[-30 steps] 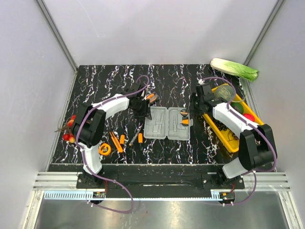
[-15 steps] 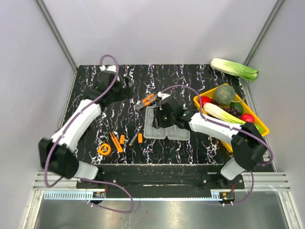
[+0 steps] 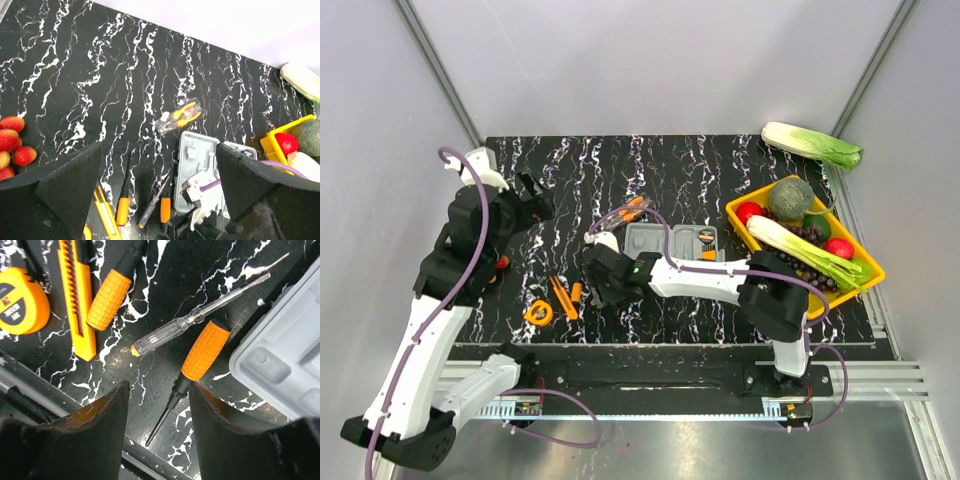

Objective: Pack the tool kit

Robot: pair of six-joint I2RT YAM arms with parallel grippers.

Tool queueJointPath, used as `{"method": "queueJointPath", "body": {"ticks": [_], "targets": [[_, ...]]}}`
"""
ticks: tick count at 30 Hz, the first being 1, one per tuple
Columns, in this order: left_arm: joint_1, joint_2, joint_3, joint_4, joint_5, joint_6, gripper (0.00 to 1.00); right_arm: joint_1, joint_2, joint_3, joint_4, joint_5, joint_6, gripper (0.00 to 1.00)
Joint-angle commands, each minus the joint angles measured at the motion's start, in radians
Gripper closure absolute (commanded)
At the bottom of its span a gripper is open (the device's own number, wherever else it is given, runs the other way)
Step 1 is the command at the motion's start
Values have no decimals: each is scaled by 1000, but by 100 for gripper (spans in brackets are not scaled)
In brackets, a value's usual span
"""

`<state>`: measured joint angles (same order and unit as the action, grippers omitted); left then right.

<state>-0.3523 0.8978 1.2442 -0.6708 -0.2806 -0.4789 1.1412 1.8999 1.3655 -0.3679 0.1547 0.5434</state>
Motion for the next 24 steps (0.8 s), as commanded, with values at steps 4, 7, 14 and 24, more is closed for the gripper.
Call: {"method": "queueJointPath", "body": {"ticks": [4, 7, 14, 24], "targets": [[3, -76, -43, -91, 0, -17, 1, 26, 90, 148, -222, 199, 145, 44], [1, -77, -48, -104, 12, -17, 1, 26, 125, 164, -236, 204, 153, 44], [4, -63, -51, -122, 12, -13, 1, 25, 183, 191, -236, 194, 155, 48], [3, -74, -60, -130, 9, -21, 1, 8, 202, 202, -232, 203, 144, 90]]}}
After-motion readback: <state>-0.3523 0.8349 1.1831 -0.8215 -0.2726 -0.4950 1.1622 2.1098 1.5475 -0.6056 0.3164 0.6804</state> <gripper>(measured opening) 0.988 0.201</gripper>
